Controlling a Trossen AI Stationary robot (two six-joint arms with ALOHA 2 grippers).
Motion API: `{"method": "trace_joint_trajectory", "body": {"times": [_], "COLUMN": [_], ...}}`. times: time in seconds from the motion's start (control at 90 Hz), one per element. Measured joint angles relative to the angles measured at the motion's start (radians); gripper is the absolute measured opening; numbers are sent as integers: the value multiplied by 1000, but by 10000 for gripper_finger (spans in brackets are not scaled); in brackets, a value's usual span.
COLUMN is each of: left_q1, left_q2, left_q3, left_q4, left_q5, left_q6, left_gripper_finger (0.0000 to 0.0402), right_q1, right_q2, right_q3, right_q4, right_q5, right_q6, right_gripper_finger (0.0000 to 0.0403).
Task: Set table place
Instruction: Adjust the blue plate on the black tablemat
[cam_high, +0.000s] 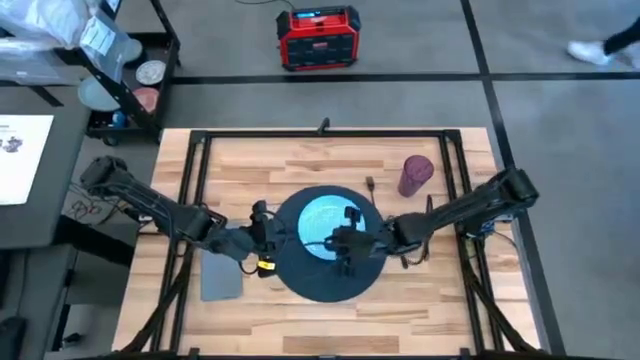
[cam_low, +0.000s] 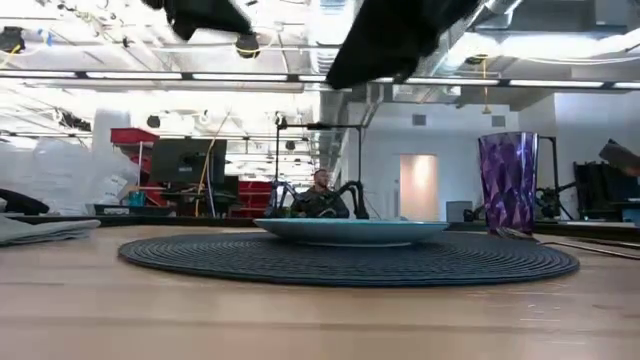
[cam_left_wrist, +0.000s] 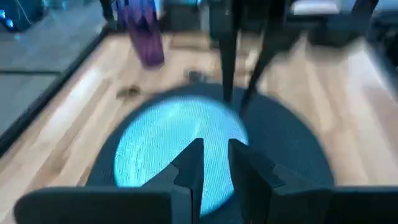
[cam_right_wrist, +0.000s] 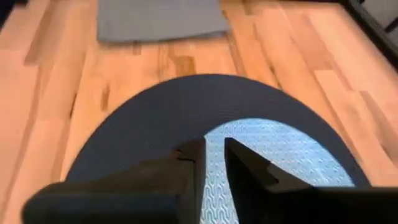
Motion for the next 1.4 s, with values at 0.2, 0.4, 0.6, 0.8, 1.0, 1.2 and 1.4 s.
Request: {"method": "trace_joint_trajectory", "body": {"times": [0.2,0.4,0.6,0.8,1.0,1.2,1.4], "left_q1": [52,46,30,12,18,36,55], "left_q2": [195,383,481,488,490,490,504], "left_q3": [-77,12,48,49,45,41,41], "left_q4": [-7,45,32,100,105,109,188], "left_q5": [39,-28,-95,-148,-129,-63,-46], "left_q6": [105,395,490,513,528,540,601], "left_gripper_finger": [59,59,59,59,59,59,59], "right_q1": [71,73,95,101,101,101,101], "right_q2": [-44,-45,-45,-45,-45,-45,-45], "right_q3": [1,1,2,2,2,2,2], "right_q4": [-17,-51,-107,-105,-94,-94,-94], "right_q5": [90,125,155,173,173,173,173], "right_q6": [5,42,87,87,87,92,98], "right_gripper_finger": [63,63,63,63,64,64,64]}}
